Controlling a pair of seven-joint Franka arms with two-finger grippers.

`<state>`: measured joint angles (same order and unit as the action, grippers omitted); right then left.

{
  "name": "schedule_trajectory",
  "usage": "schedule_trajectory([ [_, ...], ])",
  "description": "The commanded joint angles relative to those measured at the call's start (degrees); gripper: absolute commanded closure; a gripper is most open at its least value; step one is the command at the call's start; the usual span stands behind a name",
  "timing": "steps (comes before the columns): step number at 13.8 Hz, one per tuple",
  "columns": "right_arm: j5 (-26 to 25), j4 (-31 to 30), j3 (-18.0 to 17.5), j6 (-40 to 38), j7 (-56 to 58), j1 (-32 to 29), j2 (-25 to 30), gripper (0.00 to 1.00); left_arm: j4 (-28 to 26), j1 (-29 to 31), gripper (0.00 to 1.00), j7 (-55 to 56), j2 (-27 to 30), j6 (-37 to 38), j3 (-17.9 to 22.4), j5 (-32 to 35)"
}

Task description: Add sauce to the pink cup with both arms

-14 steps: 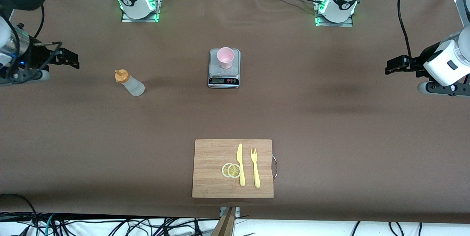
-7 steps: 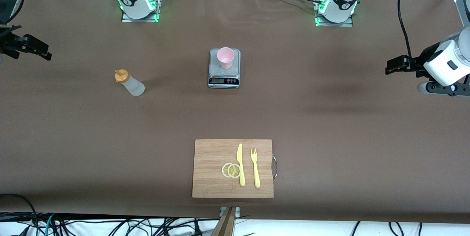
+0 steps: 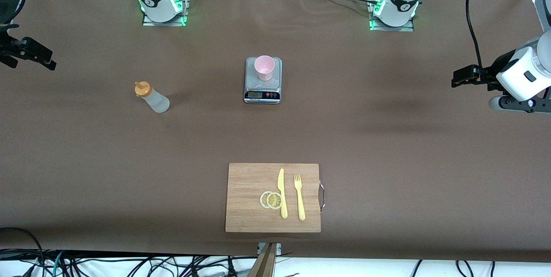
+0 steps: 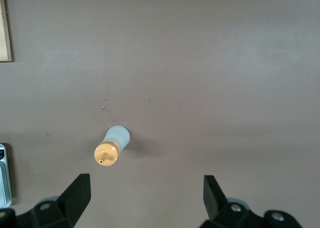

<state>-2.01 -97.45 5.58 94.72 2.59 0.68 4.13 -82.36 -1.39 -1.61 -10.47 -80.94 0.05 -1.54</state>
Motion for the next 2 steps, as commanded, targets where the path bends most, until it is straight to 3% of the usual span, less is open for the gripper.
schedule_trajectory([
  [1,0.6,-0.5,-0.3,0.8,-0.7,-0.2,0.4,0.00,1.6,0.0,0.00,0.1,-0.8,0.3,-0.2,0.8],
  [2,0.6,-0.5,-0.3,0.8,-0.7,-0.2,0.4,0.00,1.6,-0.1,0.00,0.1,-0.8,0.3,-0.2,0.8],
])
